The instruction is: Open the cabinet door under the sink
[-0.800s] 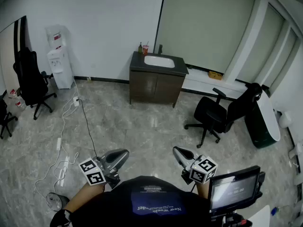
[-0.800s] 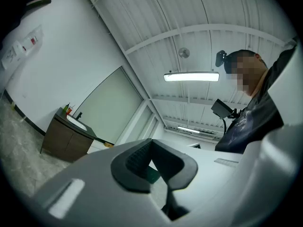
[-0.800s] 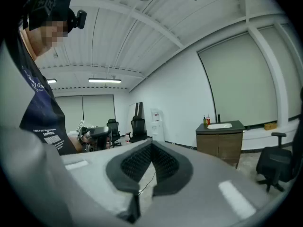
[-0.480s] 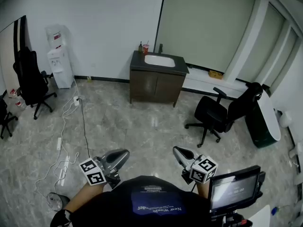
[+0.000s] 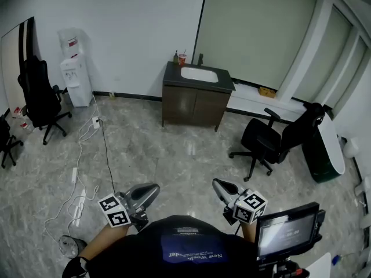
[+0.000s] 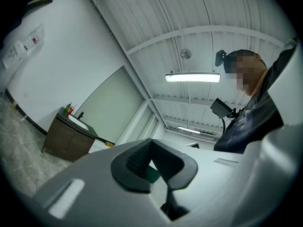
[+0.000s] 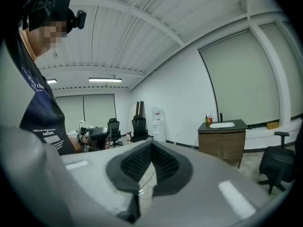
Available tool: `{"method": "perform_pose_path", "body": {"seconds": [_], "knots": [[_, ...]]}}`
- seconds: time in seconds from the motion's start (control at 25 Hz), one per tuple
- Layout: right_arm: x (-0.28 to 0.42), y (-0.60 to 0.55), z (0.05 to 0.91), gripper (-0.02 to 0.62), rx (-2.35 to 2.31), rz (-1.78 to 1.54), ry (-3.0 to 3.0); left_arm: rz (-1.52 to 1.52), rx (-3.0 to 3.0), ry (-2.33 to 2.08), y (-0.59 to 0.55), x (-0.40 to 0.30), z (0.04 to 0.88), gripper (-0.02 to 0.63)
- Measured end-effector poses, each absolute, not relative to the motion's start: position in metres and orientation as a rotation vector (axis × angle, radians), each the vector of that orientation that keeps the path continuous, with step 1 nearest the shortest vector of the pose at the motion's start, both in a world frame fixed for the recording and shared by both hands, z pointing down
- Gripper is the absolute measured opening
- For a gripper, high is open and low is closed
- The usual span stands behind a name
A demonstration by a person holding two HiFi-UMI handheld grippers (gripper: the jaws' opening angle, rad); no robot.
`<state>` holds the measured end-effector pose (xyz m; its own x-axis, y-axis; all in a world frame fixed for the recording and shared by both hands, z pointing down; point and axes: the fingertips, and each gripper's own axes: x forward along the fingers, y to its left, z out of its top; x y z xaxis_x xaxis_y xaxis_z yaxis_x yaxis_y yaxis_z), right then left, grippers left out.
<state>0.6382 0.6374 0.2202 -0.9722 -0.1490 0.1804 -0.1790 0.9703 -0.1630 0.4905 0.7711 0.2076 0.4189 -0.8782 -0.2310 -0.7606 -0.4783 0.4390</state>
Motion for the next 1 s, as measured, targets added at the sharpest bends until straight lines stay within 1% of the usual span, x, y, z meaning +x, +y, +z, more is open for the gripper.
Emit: {"method": "perform_pose_path", "body": {"seconds": [0.72,0.88,1.0], "knots": [[0.577,0.648,0.224,0.0,0.223,0.319,-2.95,-0.658,2.356,-1.473,0.797,0.426,0.214,0.0],[0.572,0.632,0.235,0.0,0.193,0.318,-2.937,-0.66,2.331,-1.492,0.783,0.423,0.221,0.0],[0.567,0.592,0.234,0.0,0.16,0.352,-2.939,-0.647,2.314,-1.508,0.745,0.423,0.217,0.0]]}}
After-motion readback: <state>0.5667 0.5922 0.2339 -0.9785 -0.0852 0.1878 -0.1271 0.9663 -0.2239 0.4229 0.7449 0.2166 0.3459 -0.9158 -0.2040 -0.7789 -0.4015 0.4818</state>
